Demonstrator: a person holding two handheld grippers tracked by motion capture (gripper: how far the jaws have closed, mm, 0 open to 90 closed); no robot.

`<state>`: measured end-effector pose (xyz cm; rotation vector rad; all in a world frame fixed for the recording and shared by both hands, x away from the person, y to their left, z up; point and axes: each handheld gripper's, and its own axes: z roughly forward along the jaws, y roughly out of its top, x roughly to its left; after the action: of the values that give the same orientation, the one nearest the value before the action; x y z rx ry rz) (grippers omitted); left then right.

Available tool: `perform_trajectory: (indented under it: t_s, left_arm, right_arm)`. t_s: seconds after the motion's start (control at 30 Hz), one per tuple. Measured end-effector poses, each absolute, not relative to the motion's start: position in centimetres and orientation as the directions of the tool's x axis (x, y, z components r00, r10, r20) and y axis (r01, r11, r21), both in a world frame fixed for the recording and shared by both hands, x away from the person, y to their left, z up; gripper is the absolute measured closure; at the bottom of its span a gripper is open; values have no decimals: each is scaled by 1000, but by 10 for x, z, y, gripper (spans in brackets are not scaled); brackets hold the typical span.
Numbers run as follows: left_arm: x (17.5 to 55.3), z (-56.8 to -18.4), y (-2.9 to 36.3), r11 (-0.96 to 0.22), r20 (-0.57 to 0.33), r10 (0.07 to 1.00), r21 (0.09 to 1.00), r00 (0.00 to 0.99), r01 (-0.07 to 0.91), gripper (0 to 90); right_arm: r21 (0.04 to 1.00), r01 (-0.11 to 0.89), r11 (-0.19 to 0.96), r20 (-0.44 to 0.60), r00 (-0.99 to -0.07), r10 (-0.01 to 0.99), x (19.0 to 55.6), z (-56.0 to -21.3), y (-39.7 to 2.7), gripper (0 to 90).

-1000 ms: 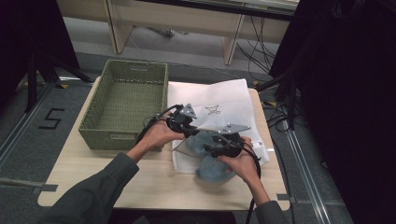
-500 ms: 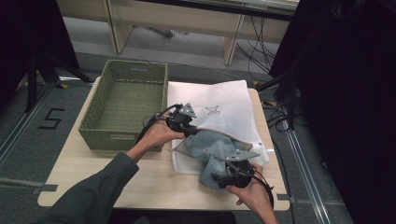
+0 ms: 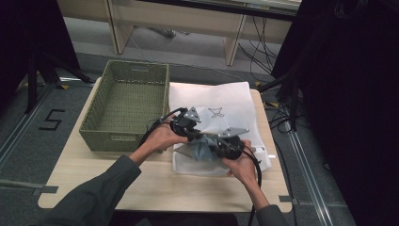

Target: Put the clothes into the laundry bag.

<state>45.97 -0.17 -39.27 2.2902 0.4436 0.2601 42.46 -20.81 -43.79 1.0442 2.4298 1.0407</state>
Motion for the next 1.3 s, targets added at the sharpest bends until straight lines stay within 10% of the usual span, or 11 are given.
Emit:
perform_trajectory:
  t_s: [0.7,1.3]
  left_arm:
    - [417,-392,33,-555,92,467,805,879,211,731]
    - [386,-484,23,-628,63,468,726,881,282,466]
  right_arm:
    - [709,558,431,45,-646,762,454,-460,-218,849]
    - [726,538,428,29,-646,763,451,-462,-213,847]
